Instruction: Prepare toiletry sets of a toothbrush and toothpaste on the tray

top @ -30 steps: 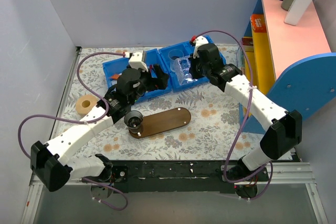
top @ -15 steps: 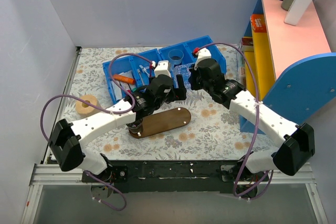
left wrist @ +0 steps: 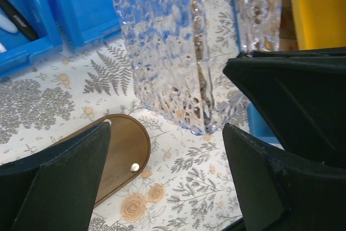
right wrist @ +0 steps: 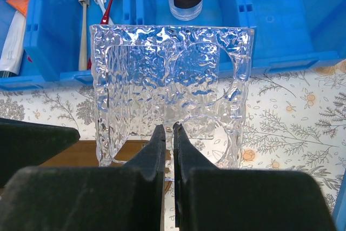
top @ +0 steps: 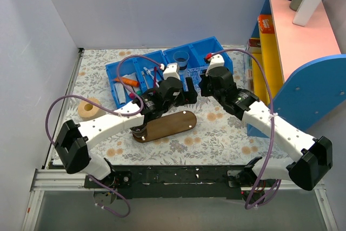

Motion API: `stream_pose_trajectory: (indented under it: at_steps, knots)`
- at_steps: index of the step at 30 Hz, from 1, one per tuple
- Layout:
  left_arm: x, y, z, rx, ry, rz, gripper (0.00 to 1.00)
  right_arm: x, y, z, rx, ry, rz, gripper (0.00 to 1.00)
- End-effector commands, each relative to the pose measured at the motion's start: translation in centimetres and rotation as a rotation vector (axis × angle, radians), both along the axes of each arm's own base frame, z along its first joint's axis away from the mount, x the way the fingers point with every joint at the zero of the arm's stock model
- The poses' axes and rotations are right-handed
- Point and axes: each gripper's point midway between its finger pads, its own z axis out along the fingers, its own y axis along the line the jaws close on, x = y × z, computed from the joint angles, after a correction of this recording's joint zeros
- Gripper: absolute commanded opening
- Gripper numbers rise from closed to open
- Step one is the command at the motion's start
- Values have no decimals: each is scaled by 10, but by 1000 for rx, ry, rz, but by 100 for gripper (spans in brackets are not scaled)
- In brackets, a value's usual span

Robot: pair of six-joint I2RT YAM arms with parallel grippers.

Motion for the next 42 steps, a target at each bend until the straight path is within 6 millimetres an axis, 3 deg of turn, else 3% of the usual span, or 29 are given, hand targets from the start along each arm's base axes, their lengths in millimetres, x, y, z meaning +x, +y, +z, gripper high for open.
stream_pose_trajectory:
  at_steps: [1, 4, 7, 9, 10, 12, 15, 25, 37, 42]
  knots:
    - [-12, -2, 56, -179, -102, -56, 85, -2, 0, 19, 38, -57, -9, 1]
    - [-17, 0, 73, -225, -151, -81, 85, -3, 0, 18, 39, -56, -6, 1]
    - [-8, 7, 83, -210, -187, -31, 85, -5, 1, 19, 44, -55, 2, 1]
    - [1, 5, 69, -149, -166, -2, 84, -7, 1, 20, 48, -57, 4, 1]
    - [6, 2, 79, -149, -177, 5, 82, -7, 2, 21, 51, -60, 6, 1]
    - [16, 1, 57, -63, -136, 44, 80, -8, 2, 23, 52, -63, 4, 1]
    - [25, 1, 48, -10, -109, 84, 77, -10, 2, 24, 55, -66, 2, 1]
    - [31, -3, 33, 48, -87, 97, 59, -10, 2, 21, 51, -63, -3, 1]
    - [33, -7, 6, 126, -59, 70, 24, -9, 4, 6, 23, -33, -15, 1]
    - [36, -9, 1, 155, -46, 72, 17, -11, 8, 2, 28, -15, -8, 12]
